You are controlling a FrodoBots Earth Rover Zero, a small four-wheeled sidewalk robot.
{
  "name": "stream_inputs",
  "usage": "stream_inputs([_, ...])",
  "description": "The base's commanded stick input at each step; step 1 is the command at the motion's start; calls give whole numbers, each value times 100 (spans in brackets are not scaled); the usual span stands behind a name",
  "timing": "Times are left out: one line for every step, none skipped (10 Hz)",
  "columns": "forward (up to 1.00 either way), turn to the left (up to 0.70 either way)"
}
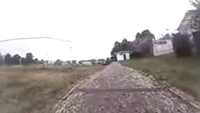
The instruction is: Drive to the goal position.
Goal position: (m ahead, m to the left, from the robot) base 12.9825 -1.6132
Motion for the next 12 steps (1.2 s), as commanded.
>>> stream_inputs([100,0])
stream_inputs([100,0])
stream_inputs([100,0])
stream_inputs([100,-24])
stream_inputs([100,-25])
stream_inputs([100,-25])
stream_inputs([100,-25])
stream_inputs([100,-24])
stream_inputs([100,-16])
stream_inputs([100,-9])
stream_inputs([100,0])
stream_inputs([100,0])
